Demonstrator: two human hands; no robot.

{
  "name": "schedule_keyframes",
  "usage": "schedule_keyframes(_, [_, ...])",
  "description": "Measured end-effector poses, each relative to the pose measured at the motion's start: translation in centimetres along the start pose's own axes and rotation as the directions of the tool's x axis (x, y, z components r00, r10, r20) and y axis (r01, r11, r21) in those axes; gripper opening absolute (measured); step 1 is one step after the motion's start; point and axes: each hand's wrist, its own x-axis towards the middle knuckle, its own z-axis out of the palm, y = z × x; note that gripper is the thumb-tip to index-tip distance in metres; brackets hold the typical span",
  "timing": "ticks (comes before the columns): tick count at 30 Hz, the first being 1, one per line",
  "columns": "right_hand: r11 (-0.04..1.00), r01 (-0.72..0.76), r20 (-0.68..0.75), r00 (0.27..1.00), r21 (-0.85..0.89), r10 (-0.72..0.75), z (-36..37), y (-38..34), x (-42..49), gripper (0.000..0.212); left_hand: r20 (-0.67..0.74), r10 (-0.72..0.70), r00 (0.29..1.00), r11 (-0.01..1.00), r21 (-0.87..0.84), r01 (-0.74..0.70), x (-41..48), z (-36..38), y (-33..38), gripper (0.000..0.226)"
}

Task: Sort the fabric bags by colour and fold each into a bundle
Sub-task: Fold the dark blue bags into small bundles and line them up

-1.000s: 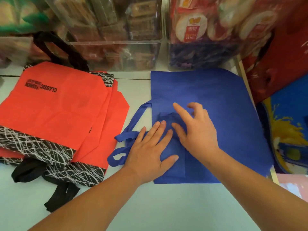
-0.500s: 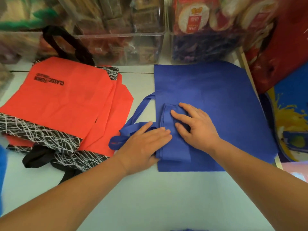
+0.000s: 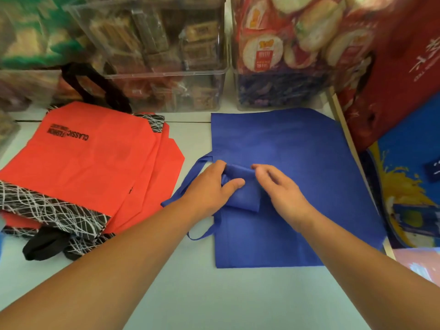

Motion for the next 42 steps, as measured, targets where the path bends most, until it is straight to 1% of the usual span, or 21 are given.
schedule_keyframes(1, [0.992,0.054,-0.088,0.994,-0.113,-0.064,0.4,0.6,0.4,0.031,-0.015,-0.001,1.0,0.999,-0.042,0.001,0.2,0.2,-0.1,0.034])
schedule_keyframes(3, [0.955,0.106,-0.19,0.968,-0.277,-0.163,1.3,1.2,1.2,0.028,-0.018,0.004,1.0,0.996,-0.085,-0.006,0.8,0.0,-0.6,0.045])
schedule_keyframes(6, [0.907,0.146,-0.214,0.945,-0.396,-0.246,1.5,0.9,2.6,0.038,0.109,-0.021,0.994,0.998,-0.051,0.027,1.4,-1.2,-1.2,0.078])
schedule_keyframes(7, [0.892,0.112,-0.206,0.953,-0.437,-0.221,1.2,0.7,3.0,0.042,0.149,-0.022,0.989,1.0,-0.016,0.024,1.5,-1.4,-1.2,0.079])
schedule_keyframes(9, [0.85,-0.052,-0.159,0.987,-0.525,-0.037,0.9,-0.6,3.4,0.046,0.172,-0.01,0.985,0.999,0.043,0.003,1.4,-1.4,-1.2,0.073])
schedule_keyframes(11, [0.75,-0.165,-0.113,0.986,-0.64,0.121,1.4,-1.8,3.4,0.043,0.118,0.009,0.993,0.997,0.072,-0.017,1.1,-1.2,-1.2,0.071])
schedule_keyframes(13, [0.705,-0.176,-0.101,0.984,-0.687,0.146,2.3,-2.6,3.3,0.036,0.053,0.04,0.998,0.994,0.098,-0.045,0.8,-1.0,-1.3,0.069])
schedule_keyframes(15, [0.774,-0.154,-0.088,0.988,-0.614,0.127,2.5,-3.3,2.9,0.031,0.023,0.066,0.998,0.993,0.099,-0.068,0.3,-0.9,-1.4,0.069])
schedule_keyframes(16, [0.855,-0.141,-0.079,0.99,-0.499,0.117,2.4,-3.6,2.7,0.029,0.007,0.086,0.996,0.993,0.082,-0.086,-0.1,-0.8,-1.4,0.069])
schedule_keyframes(18, [0.986,-0.121,-0.05,0.992,-0.113,0.116,1.9,-4.2,1.7,0.023,-0.046,0.127,0.991,0.992,0.033,-0.125,-1.0,-0.6,-1.5,0.068])
schedule_keyframes(19, [0.992,-0.117,-0.038,0.992,0.05,0.119,1.7,-4.3,1.0,0.021,-0.064,0.142,0.988,0.99,0.016,-0.142,-1.5,-0.7,-1.6,0.066])
schedule_keyframes(20, [0.988,-0.097,-0.037,0.994,0.124,0.102,1.6,-4.3,0.3,0.019,-0.077,0.156,0.985,0.988,0.007,-0.156,-2.1,-0.8,-1.6,0.065])
schedule_keyframes(22, [0.984,-0.057,-0.05,0.997,0.166,0.066,1.7,-4.3,-1.1,0.016,-0.072,0.13,0.989,0.988,-0.073,-0.135,-3.3,-1.1,-1.2,0.056])
schedule_keyframes(26, [0.959,-0.049,-0.059,0.996,0.28,0.068,1.2,-6.9,-4.3,0.016,0.037,0.009,0.999,0.904,-0.428,0.008,-6.2,-4.0,1.9,0.044])
schedule_keyframes(30, [0.949,-0.013,-0.034,0.999,0.314,0.025,0.0,-12.2,-8.3,0.021,0.052,-0.018,0.999,0.84,-0.54,0.043,-9.9,-8.9,5.9,0.031])
schedule_keyframes(32, [0.946,-0.012,-0.009,1.0,0.324,0.016,0.0,-15.6,-10.8,0.034,0.028,-0.021,0.999,0.809,-0.586,0.033,-12.6,-11.6,8.1,0.031])
schedule_keyframes(33, [0.95,-0.03,0.015,1.0,0.309,0.026,0.0,-17.1,-12.2,0.047,0.0,-0.029,1.0,0.801,-0.599,0.024,-14.0,-12.9,9.1,0.029])
schedule_keyframes(35, [0.969,-0.068,0.085,0.995,0.238,0.049,0.0,-19.9,-15.1,0.064,-0.058,-0.044,0.997,0.795,-0.607,0.0,-16.9,-15.1,10.8,0.021])
schedule_keyframes(37, [0.973,-0.04,0.19,0.982,0.228,-0.004,0.7,-22.6,-17.8,0.043,-0.114,-0.07,0.991,0.756,-0.654,-0.021,-20.0,-17.5,11.9,0.019])
schedule_keyframes(39, [0.98,0.02,0.189,0.98,0.196,-0.058,1.5,-25.0,-20.0,0.025,-0.128,-0.081,0.988,0.723,-0.69,-0.03,-22.8,-19.9,12.8,0.023])
schedule_keyframes(42, [0.984,0.063,0.166,0.982,0.169,-0.092,3.0,-27.3,-21.8,0.022,0.013,-0.023,1.0,0.76,-0.649,0.026,-26.1,-23.2,12.5,0.033])
